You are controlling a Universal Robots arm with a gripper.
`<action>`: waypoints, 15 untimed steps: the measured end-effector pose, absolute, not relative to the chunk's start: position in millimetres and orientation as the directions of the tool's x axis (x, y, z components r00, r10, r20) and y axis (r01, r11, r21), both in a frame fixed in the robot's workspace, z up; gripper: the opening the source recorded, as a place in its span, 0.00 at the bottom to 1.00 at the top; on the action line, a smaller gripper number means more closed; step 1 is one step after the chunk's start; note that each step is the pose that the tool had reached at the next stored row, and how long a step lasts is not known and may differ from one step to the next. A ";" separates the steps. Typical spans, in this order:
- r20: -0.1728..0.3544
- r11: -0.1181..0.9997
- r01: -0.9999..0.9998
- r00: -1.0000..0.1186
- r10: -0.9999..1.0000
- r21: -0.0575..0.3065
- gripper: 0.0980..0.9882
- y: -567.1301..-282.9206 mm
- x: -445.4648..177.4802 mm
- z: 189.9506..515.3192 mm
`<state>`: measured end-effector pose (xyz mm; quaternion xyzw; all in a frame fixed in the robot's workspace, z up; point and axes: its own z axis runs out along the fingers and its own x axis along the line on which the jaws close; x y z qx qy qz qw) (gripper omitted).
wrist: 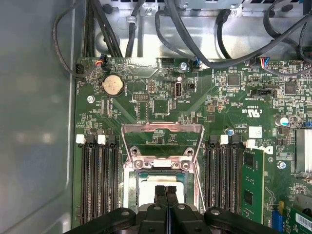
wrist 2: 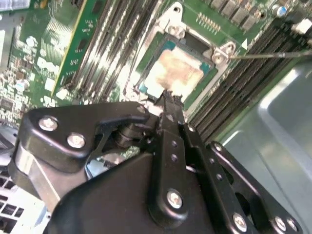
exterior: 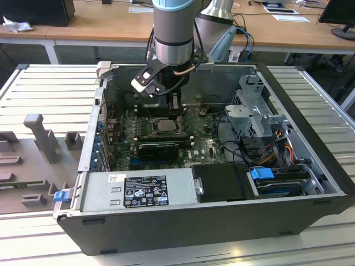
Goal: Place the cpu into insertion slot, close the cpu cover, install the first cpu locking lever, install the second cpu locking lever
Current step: 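Close the cpu cover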
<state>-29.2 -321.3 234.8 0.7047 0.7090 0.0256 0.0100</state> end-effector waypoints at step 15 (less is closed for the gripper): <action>0.019 0.006 0.999 -0.007 1.000 0.050 0.01 -321.2 -11.4 240.8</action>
